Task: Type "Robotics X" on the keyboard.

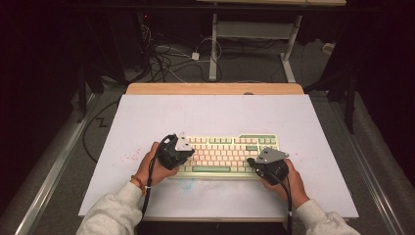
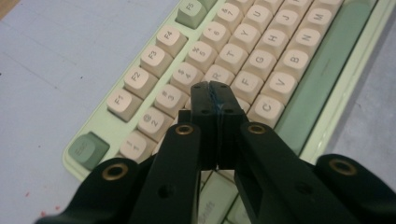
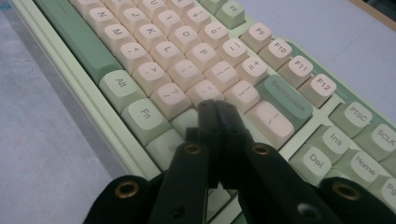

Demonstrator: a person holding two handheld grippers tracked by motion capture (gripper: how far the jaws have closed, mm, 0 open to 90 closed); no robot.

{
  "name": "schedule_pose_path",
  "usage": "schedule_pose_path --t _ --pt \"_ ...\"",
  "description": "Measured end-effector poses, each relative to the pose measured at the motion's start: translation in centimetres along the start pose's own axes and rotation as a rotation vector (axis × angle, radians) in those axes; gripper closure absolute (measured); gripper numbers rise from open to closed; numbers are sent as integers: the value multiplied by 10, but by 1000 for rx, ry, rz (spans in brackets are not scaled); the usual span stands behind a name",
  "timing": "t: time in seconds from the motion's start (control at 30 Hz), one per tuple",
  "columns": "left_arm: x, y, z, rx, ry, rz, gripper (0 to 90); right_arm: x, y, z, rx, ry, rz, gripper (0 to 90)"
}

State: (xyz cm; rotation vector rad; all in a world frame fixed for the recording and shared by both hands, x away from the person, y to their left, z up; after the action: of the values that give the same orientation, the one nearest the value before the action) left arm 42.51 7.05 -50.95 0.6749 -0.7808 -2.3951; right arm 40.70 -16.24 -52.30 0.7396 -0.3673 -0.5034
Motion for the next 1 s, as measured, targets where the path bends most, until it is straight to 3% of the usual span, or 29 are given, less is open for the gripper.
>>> schedule_pose_path --t 0.4,0.6,0.67,0.83,1.0 --pt "7 16 -23 -25 -23 -4 872 0 0 0 3 4 -1 900" --pt "8 18 -28 -41 -21 -1 875 0 0 0 3 1 -1 900" --pt "8 15 -30 -65 -18 -19 875 0 0 0 2 0 0 900" --pt "8 19 -25 -28 -9 -13 861 0 0 0 -2 6 1 900" --pt "-1 22 -2 64 14 13 856 1 3 6 24 12 -11 900"
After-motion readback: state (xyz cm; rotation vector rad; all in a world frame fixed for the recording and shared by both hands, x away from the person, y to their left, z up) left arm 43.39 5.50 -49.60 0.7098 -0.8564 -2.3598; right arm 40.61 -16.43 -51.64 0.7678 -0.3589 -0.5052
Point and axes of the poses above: each handheld gripper's, and its own axes: z roughly backward along the jaws, y roughly out of its top, x roughly to its right, the point moved 9 cm from there along -z, roughly forward along the jaws, and after that the axes turned 10 degrees about y, right-handed, at the moved point
